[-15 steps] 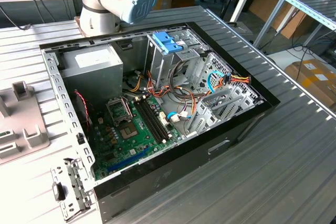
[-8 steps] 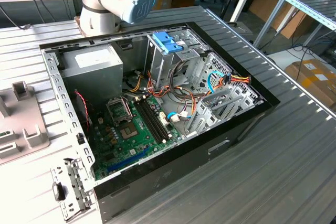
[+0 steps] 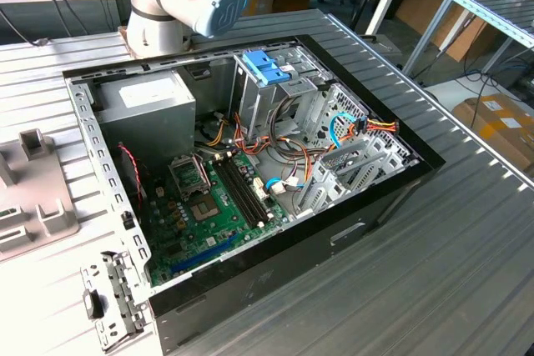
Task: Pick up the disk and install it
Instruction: 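Pick up the disk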
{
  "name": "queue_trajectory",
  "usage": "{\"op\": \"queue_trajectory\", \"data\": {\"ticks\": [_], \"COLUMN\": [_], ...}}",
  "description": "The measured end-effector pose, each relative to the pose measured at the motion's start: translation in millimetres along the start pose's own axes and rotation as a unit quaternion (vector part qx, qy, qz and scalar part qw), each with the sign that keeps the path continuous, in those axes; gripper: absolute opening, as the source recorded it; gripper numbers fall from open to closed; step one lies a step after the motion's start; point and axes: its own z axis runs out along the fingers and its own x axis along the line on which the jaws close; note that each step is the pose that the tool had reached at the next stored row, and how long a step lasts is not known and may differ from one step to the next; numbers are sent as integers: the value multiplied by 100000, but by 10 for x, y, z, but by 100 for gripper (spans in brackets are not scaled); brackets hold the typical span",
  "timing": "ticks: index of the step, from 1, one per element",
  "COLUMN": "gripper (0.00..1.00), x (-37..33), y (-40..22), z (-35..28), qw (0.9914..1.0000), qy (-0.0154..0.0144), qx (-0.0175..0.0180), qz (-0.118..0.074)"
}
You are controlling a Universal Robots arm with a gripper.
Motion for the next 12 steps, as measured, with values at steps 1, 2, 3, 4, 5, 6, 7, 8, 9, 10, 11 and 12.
{"op": "queue_trajectory", "data": {"ticks": [1,2,3,4,5,6,7,8,9,10,11,12], "gripper": [37,37,37,37,37,37,37,37,37,37,37,37], "x": [8,17,26,35,47,57,66,76,86,109,123,131], "y": [0,0,0,0,0,0,0,-1,0,-1,-1,-1], "z": [0,-1,-1,-2,-2,-3,-4,-4,-5,-7,-7,-8], "qw": [100000,100000,100000,100000,100000,100000,100000,100000,100000,100000,100000,100000], "qy": [0,0,0,0,0,1,1,1,2,1,0,1], "qx": [2,2,1,2,4,0,4,3,0,0,1,-1], "qz": [2,0,1,-1,-3,-3,0,-3,0,-3,-4,-4]}}
